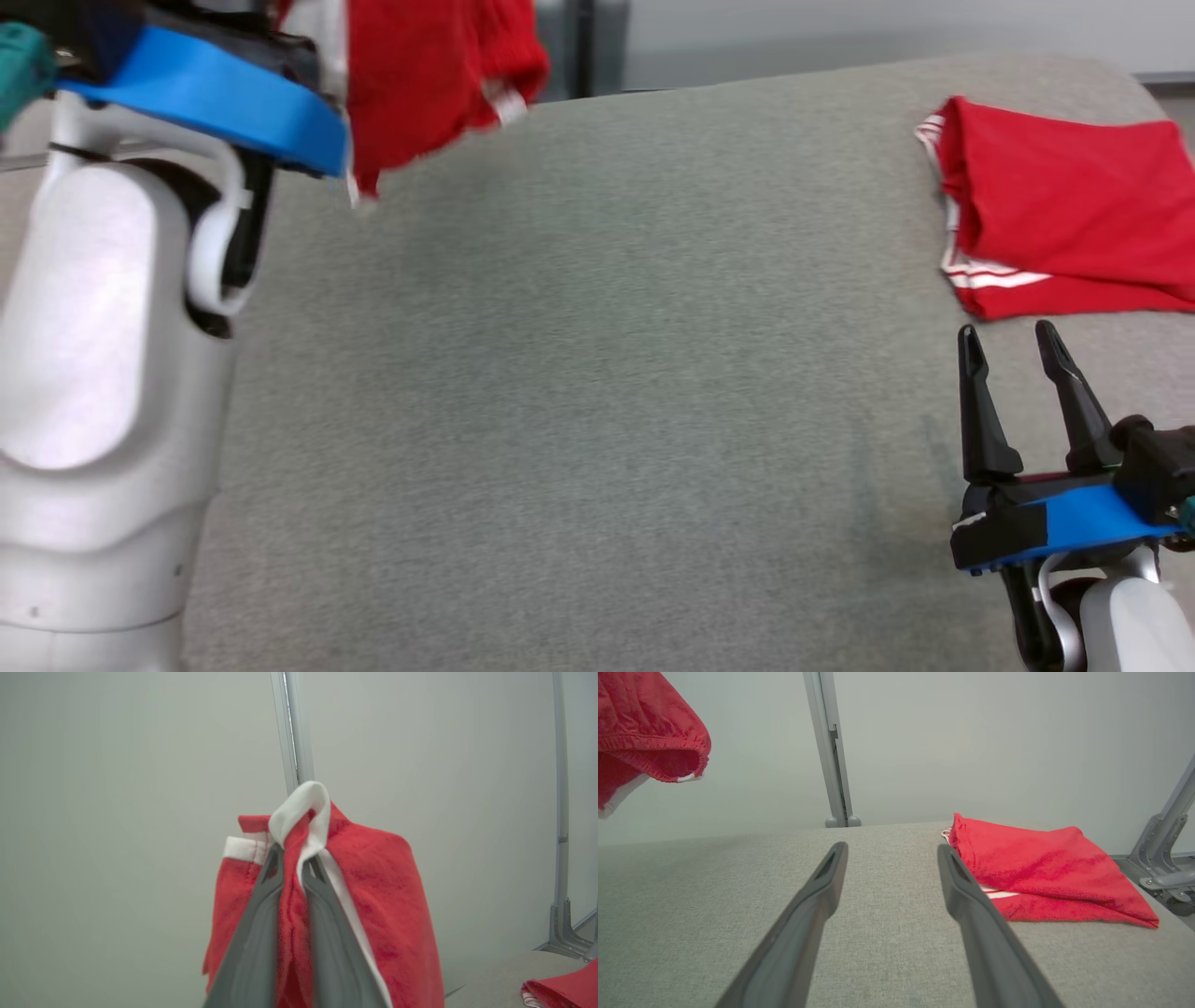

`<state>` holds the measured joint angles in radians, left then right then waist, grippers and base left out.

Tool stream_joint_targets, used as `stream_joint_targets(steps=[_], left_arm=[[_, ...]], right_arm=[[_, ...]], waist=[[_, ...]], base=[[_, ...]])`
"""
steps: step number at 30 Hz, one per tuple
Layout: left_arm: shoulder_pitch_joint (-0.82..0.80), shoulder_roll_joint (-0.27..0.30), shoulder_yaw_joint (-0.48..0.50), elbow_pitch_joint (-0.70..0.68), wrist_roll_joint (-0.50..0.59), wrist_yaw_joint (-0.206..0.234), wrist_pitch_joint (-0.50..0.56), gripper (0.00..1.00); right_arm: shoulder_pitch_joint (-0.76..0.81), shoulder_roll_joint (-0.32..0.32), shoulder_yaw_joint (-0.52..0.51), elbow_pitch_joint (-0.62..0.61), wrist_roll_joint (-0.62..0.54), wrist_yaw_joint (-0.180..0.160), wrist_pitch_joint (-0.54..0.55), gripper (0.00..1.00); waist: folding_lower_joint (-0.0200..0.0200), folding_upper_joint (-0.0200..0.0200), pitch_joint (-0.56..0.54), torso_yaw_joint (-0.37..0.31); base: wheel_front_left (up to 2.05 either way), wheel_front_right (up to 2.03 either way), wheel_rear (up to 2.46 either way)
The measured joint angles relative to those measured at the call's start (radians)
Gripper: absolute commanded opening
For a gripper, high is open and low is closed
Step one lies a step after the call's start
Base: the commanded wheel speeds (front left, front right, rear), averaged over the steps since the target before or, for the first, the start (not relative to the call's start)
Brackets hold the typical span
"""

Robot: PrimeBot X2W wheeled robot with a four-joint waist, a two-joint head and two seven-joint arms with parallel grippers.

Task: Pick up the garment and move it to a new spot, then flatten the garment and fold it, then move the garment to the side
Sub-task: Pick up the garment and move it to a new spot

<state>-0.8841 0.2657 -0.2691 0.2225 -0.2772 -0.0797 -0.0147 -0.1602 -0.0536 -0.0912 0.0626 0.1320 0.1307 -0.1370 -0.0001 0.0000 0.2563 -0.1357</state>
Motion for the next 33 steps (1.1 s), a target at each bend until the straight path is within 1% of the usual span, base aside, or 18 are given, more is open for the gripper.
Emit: stream_joint_targets(steps=[5,9,18,24,25,26,29,33], left_arm=[[0.011,-0.048,-0.058,-0.026,0.003,0.000,0.027,0.00],[0.072,-0.090,-0.103,-0.012,-0.004,0.000,0.022,0.00],[0.258,-0.160,-0.240,0.090,-0.015,-0.016,-0.024,0.00],[0.383,-0.196,-0.368,0.171,-0.033,-0.029,-0.060,0.00],[0.397,-0.201,-0.392,0.182,-0.035,-0.030,-0.069,0.24],[0.410,-0.204,-0.411,0.191,-0.038,-0.034,-0.078,1.00],[0.423,-0.209,-0.436,0.202,-0.051,-0.034,-0.117,1.00],[0.423,-0.212,-0.442,0.195,-0.068,-0.008,-0.176,1.00]], right_arm=[[0.000,0.002,0.009,0.025,0.022,0.000,-0.021,1.00],[-0.001,0.002,0.010,0.041,0.032,0.000,-0.034,1.00],[-0.006,0.002,0.016,0.061,0.035,0.000,-0.044,1.00],[-0.012,0.003,0.033,0.071,0.035,0.000,-0.040,1.00],[-0.012,0.003,0.033,0.072,0.035,0.000,-0.039,1.00],[-0.012,0.003,0.035,0.073,0.035,0.000,-0.038,1.00],[-0.011,0.003,0.041,0.076,0.031,0.000,-0.034,1.00],[0.000,0.003,0.047,0.082,0.030,0.000,-0.032,1.00]], waist=[[0.0000,0.0000,0.004,-0.054],[0.0000,0.0000,0.006,-0.077],[0.0000,0.0000,0.001,-0.072],[0.0000,0.0000,-0.013,-0.058],[0.0001,0.0000,-0.015,-0.054],[0.0000,0.0000,-0.017,-0.051],[0.0001,0.0000,-0.027,-0.041],[0.0001,0.0000,-0.053,-0.026]], base=[[0.00,0.00,0.00],[0.00,0.00,0.00],[0.00,0.00,0.00],[0.00,0.00,0.00],[0.00,0.00,0.00],[0.00,0.00,0.00],[0.00,0.00,0.00],[0.00,0.00,0.00]])
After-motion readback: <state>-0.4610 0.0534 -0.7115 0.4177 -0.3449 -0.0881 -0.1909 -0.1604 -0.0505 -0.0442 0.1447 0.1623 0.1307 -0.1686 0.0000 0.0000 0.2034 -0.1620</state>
